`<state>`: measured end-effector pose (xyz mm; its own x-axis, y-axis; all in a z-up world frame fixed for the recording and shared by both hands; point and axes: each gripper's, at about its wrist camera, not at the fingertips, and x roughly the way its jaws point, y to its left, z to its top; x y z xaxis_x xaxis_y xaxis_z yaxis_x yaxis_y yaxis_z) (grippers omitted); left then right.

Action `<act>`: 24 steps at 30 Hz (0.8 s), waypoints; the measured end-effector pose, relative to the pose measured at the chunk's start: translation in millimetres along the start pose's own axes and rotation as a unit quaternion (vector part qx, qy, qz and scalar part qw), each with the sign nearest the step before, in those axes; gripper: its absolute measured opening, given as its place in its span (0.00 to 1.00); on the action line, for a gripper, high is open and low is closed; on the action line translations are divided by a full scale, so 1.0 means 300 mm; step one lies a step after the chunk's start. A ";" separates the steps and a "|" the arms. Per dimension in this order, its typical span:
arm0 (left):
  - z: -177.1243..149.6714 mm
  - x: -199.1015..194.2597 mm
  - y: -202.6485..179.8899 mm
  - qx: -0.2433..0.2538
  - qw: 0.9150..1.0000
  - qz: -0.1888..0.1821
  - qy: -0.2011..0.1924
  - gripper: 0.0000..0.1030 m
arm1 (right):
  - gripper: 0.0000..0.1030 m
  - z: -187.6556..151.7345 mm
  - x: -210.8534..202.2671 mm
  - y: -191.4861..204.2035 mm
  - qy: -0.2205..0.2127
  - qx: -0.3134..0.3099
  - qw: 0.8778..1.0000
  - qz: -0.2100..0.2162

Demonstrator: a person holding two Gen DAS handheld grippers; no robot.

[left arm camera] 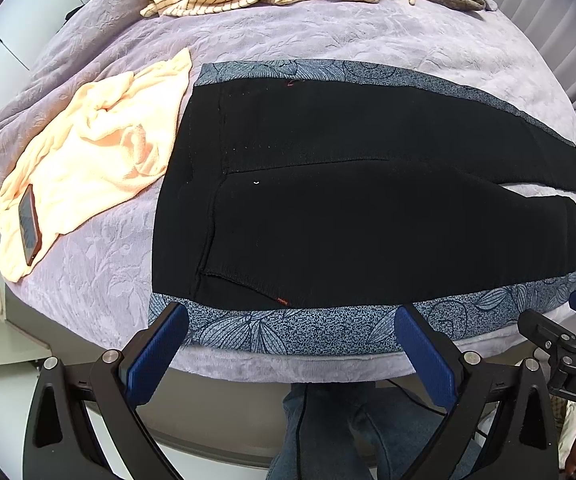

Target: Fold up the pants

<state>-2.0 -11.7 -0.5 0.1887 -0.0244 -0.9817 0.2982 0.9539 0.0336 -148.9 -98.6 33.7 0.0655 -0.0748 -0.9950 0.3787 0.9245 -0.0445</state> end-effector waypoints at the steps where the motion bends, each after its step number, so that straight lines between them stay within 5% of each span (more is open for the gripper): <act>1: 0.003 -0.001 0.001 -0.001 1.000 0.000 -0.001 1.00 | 1.00 0.001 -0.003 0.001 -0.002 -0.001 1.000 -0.004; 4: 0.012 0.001 0.007 -0.003 1.000 0.000 -0.001 1.00 | 1.00 0.000 -0.014 0.003 -0.017 -0.004 0.999 -0.031; 24: 0.014 0.076 0.053 -0.021 1.000 -0.011 0.006 1.00 | 1.00 0.015 0.046 -0.050 0.025 0.016 0.999 0.018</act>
<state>10.9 1.6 -21.6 0.1712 -0.0420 -0.9843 0.2625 0.9649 0.0044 -149.5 -115.3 20.9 0.0338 -0.0225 -0.9992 0.4059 0.9139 -0.0069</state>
